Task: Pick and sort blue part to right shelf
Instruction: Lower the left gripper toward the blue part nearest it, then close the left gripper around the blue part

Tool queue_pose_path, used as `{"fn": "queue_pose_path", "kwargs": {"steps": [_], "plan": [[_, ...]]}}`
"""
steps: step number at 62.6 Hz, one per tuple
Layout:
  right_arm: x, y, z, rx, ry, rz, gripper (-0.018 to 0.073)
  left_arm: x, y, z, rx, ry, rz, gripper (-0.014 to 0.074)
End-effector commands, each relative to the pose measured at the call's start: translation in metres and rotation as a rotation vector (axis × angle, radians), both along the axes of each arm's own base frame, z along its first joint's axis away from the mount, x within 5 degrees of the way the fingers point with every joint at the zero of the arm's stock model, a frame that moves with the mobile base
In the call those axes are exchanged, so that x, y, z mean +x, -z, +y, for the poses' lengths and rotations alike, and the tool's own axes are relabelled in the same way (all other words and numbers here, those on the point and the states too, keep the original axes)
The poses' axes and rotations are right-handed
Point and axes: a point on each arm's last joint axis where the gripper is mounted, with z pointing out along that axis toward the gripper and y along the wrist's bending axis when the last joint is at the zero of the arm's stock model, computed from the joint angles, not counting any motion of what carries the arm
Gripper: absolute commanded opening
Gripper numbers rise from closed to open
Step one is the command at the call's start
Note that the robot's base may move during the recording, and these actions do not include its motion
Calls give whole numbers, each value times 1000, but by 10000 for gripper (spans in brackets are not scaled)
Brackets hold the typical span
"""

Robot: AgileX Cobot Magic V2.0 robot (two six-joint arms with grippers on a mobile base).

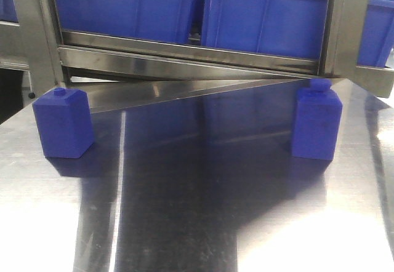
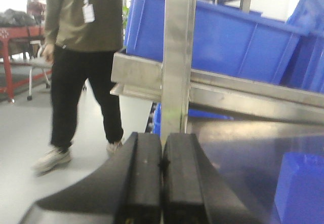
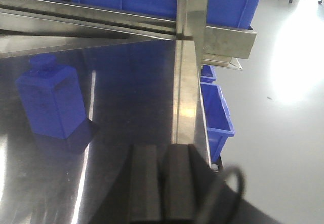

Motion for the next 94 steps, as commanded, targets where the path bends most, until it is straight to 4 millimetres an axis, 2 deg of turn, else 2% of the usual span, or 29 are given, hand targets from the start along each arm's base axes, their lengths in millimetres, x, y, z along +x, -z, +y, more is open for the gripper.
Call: {"fn": "queue_pose_path", "kwargs": {"steps": [1, 7, 16, 21, 32, 38, 43, 51, 59, 70, 77, 86, 94], "plan": [[-1, -16, 0, 1, 3, -121, 38, -1, -3, 0, -7, 4, -108, 125], [-1, -16, 0, 1, 3, -120, 38, -3, -8, 0, -6, 3, -165, 125], [-2, -14, 0, -1, 2, -102, 38, -6, -23, 1, -100, 13, -232, 125], [-2, -14, 0, -1, 2, -94, 38, -11, -47, -1, -56, 14, -212, 126], [-2, -13, 0, -1, 2, -92, 38, -18, -108, -1, -11, 3, -22, 135], [-2, -13, 0, -1, 2, -92, 38, -11, -133, -2, 2, 12, 98, 213], [-2, -14, 0, -1, 2, -93, 38, 2, -146, -5, -1, 59, 210, 301], [-2, -14, 0, -1, 2, -93, 38, 26, -153, -14, -3, 171, 321, 443], [-2, -14, 0, -1, 2, -93, 38, 52, -149, -22, -84, 262, 445, 503], [-2, -14, 0, -1, 2, -93, 38, 88, -143, -36, -97, 369, 690, 598], [-2, -14, 0, -1, 2, -93, 38, 108, -154, -51, -71, 456, 771, 630], [-2, -14, 0, -1, 2, -93, 38, 144, -165, -78, -29, 553, 819, 630], [-2, -14, 0, -1, 2, -93, 38, 179, -161, -100, 5, 589, 954, 630]]}}
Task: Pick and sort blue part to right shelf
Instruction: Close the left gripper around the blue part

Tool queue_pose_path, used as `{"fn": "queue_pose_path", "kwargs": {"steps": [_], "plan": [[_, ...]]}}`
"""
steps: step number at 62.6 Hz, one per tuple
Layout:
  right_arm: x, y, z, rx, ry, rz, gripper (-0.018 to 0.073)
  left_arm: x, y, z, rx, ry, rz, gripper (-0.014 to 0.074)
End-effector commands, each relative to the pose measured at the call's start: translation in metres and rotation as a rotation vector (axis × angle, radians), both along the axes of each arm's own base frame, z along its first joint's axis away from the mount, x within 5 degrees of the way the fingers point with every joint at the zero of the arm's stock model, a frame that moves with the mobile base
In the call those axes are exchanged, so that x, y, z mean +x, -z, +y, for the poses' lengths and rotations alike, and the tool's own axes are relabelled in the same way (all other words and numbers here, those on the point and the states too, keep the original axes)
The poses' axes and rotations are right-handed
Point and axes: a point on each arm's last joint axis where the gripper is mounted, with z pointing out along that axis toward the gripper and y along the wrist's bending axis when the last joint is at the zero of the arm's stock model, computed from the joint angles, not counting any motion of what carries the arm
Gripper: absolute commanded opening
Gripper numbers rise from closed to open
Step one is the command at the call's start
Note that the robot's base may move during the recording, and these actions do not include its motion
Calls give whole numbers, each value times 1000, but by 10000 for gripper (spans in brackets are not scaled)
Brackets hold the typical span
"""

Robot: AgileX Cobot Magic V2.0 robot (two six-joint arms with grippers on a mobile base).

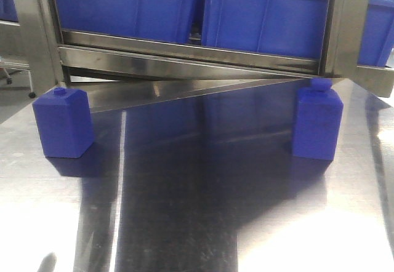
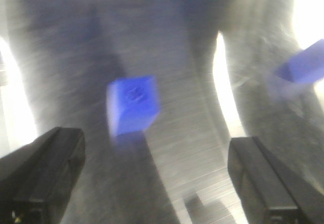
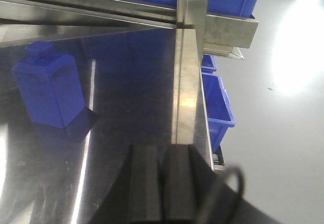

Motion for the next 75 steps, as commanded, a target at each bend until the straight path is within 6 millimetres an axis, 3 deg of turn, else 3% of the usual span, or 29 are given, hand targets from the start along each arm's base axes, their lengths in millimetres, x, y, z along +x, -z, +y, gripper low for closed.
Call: {"fn": "queue_pose_path", "kwargs": {"steps": [1, 12, 22, 46, 75], "plan": [[-1, -17, 0, 0, 3, -126, 38, 22, -8, -14, -14, 5, 31, 630], [-1, -17, 0, 0, 3, -126, 38, 67, 4, -24, 54, -59, 198, 629], [-1, -17, 0, 0, 3, -126, 38, 95, 14, -31, 89, -88, 289, 629], [-1, -17, 0, 0, 3, -126, 38, 116, 66, -46, 192, -54, 460, 629], [-1, -17, 0, 0, 3, -127, 38, 133, 104, -50, 245, -57, 536, 619]]}}
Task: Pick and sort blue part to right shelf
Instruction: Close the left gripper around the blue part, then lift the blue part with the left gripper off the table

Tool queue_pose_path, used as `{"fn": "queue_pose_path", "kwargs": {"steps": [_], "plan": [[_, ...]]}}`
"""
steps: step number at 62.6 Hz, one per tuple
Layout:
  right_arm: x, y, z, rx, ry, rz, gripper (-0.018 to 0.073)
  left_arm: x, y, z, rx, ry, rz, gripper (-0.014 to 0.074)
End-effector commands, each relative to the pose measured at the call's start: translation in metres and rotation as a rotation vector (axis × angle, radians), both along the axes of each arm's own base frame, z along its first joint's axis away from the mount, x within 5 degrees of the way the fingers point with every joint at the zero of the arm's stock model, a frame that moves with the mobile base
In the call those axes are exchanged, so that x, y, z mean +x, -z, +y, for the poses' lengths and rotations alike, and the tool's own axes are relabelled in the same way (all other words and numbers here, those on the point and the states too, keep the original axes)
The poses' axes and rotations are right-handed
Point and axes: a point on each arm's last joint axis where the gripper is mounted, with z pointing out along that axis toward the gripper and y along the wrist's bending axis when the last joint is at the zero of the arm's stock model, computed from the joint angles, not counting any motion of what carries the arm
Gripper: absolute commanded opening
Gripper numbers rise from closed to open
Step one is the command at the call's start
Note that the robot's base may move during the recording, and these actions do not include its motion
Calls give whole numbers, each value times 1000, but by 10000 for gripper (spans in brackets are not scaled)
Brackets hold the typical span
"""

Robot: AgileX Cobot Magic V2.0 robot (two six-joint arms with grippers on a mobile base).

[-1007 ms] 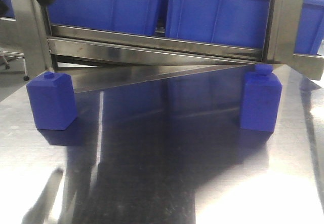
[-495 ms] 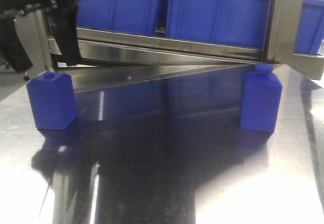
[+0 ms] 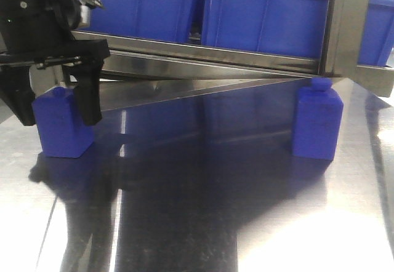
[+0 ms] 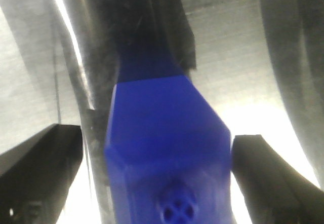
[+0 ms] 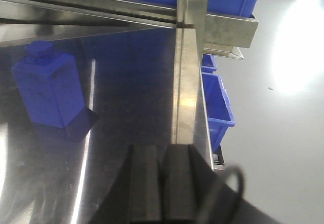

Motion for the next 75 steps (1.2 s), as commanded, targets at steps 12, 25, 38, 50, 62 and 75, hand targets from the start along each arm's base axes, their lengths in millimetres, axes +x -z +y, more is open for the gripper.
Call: {"fn": "queue_pose_path", "kwargs": {"steps": [12, 25, 38, 50, 62, 75], "plan": [[-1, -17, 0, 0, 3, -127, 38, -3, -18, -4, -37, -9, -14, 493], [-1, -17, 0, 0, 3, -127, 38, -4, -19, -4, -36, -6, -1, 307], [-1, -17, 0, 0, 3, -127, 38, -6, -29, -4, -44, -2, -3, 283], [-1, -17, 0, 0, 3, -127, 38, -19, -65, 3, -72, -5, -149, 283], [-1, -21, 0, 2, 4, -173, 38, -58, -111, 19, -137, 4, -419, 282], [-2, -35, -1, 81, 12, -327, 38, -112, -140, 39, -221, -18, -724, 282]]}}
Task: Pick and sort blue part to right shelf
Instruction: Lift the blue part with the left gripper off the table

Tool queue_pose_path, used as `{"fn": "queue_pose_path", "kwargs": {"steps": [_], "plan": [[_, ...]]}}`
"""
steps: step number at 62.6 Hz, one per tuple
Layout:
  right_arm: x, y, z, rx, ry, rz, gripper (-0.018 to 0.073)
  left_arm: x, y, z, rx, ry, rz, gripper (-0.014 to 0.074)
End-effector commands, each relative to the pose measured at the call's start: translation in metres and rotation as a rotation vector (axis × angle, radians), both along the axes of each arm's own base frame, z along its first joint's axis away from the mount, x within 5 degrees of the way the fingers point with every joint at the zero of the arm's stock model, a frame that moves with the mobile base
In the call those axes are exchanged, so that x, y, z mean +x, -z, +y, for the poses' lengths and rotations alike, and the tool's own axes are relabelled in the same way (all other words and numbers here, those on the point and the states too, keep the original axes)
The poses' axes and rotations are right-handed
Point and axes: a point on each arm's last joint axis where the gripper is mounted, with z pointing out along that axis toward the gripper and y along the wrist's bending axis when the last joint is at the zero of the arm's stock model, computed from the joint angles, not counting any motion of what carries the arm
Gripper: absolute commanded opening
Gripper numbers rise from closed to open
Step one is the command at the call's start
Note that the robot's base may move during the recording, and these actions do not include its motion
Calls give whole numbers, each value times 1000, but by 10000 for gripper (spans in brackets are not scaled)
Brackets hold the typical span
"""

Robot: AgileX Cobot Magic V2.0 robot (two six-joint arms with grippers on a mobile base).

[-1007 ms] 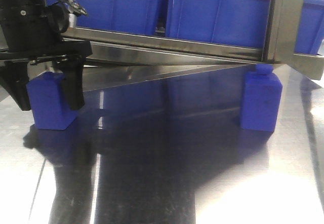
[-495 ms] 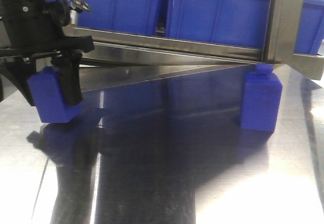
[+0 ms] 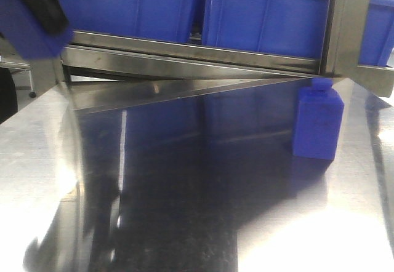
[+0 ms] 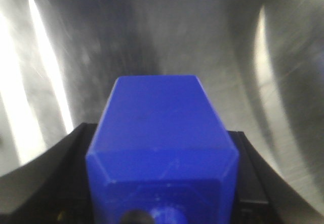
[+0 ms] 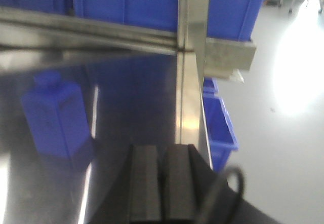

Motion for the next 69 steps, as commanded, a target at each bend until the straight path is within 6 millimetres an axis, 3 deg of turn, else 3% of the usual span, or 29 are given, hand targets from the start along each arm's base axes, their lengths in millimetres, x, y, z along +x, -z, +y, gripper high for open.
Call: {"fn": "queue_pose_path", "kwargs": {"steps": [1, 18, 31, 39, 49, 59, 64, 69], "plan": [[-3, -25, -1, 59, 11, -216, 38, -28, -32, 9, -82, -16, -242, 282], [-10, -55, -3, 319, -5, -292, 38, -93, -40, 37, -124, -40, -513, 282], [-27, -105, 4, 301, -80, -242, 38, -142, -27, 56, -137, -50, -695, 282], [-30, -133, 9, 197, -114, -161, 38, -170, -14, 67, -159, -57, -803, 282], [-22, -170, 13, 27, -156, -74, 38, -199, -1, 77, -193, -64, -911, 282], [-7, -202, 22, 10, -254, -3, 45, -225, 9, 86, -219, -69, -989, 282], [1, -212, 27, 12, -309, 27, 104, -236, 9, 90, -236, -72, -1034, 282], [11, -215, 33, -2, -380, 88, 226, -244, 8, 93, -249, -74, -1068, 282]]}}
